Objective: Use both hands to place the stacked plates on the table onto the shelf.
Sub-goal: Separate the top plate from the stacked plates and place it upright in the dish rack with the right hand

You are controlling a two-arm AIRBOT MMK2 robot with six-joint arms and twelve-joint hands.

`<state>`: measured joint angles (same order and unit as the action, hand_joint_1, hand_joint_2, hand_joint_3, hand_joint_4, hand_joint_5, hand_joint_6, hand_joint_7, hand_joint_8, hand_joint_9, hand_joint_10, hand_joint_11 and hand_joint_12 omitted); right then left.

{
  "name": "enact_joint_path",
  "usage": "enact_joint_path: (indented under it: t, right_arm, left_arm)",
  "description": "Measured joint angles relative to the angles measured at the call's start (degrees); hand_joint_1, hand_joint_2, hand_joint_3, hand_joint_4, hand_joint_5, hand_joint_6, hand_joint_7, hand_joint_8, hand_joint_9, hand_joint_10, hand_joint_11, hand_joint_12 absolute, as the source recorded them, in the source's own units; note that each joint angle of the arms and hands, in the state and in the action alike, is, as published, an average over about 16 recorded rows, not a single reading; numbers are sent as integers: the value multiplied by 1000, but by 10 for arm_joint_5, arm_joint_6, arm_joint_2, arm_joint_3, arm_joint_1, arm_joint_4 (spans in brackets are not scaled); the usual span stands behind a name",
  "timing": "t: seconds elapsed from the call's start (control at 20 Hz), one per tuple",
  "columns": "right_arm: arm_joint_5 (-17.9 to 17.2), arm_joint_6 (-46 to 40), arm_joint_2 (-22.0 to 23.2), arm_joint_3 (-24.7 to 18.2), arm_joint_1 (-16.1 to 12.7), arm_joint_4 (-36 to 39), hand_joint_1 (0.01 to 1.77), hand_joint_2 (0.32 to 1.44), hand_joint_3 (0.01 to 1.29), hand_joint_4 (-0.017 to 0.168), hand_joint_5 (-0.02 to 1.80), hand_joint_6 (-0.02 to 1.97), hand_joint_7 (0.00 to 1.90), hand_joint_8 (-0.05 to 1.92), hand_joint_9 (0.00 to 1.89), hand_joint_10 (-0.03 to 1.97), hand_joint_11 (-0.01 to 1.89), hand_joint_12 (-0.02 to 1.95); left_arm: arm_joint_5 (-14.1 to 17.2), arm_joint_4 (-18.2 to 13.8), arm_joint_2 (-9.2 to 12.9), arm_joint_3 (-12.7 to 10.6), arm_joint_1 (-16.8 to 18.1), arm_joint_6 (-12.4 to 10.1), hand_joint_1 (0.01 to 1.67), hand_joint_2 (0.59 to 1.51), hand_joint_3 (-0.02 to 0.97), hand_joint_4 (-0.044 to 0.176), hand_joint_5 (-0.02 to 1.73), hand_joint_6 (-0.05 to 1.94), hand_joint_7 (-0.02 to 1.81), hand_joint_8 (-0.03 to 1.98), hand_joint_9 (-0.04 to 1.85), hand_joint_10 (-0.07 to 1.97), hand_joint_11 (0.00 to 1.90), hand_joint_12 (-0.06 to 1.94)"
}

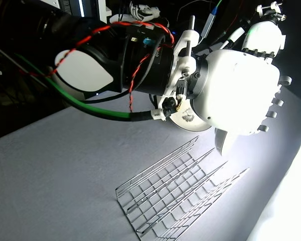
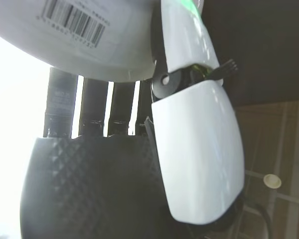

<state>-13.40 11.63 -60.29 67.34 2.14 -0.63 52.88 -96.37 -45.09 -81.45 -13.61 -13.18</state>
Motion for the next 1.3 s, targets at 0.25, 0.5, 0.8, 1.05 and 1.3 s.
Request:
enact_joint_path:
  t: [0.25, 0.5, 0.8, 1.05, 1.3]
  right_arm:
    - [1, 0, 30, -5, 7, -1, 1375, 1002, 10, -7, 894, 1041, 1041, 739, 1035, 1084, 965, 1371]
    - [-2, 0, 61, -15, 25, -1, 1375, 1004, 11, -7, 894, 1042, 1037, 738, 1030, 1096, 958, 1390]
    - [-19, -1, 90, -26, 56, 0, 1375, 1007, 11, -7, 895, 1043, 1043, 733, 1029, 1099, 950, 1410]
    - [-41, -3, 104, -25, 82, -1, 1374, 1009, 11, -7, 897, 1053, 1044, 750, 1028, 1103, 943, 1422]
    - [-62, -5, 111, -22, 102, -2, 1372, 1012, 11, -6, 896, 1072, 1046, 757, 1024, 1110, 936, 1429]
  left_arm:
    - [1, 2, 0, 1, 0, 1, 14, 1101, 1, 0, 117, 18, 93, 3, 74, 7, 18, 81]
    - [0, 4, -1, 4, -3, 2, 13, 1101, 1, 0, 112, 18, 86, 4, 66, 6, 21, 68]
    - [-2, 7, -4, 7, -8, 5, 13, 1102, 1, 0, 104, 19, 77, 4, 56, 6, 24, 47]
    - [-5, 10, -10, 11, -16, 8, 14, 1102, 2, 0, 93, 19, 65, 4, 46, 6, 22, 23]
    - [-9, 13, -20, 16, -31, 10, 14, 1103, 2, 0, 91, 19, 61, 4, 42, 6, 22, 21]
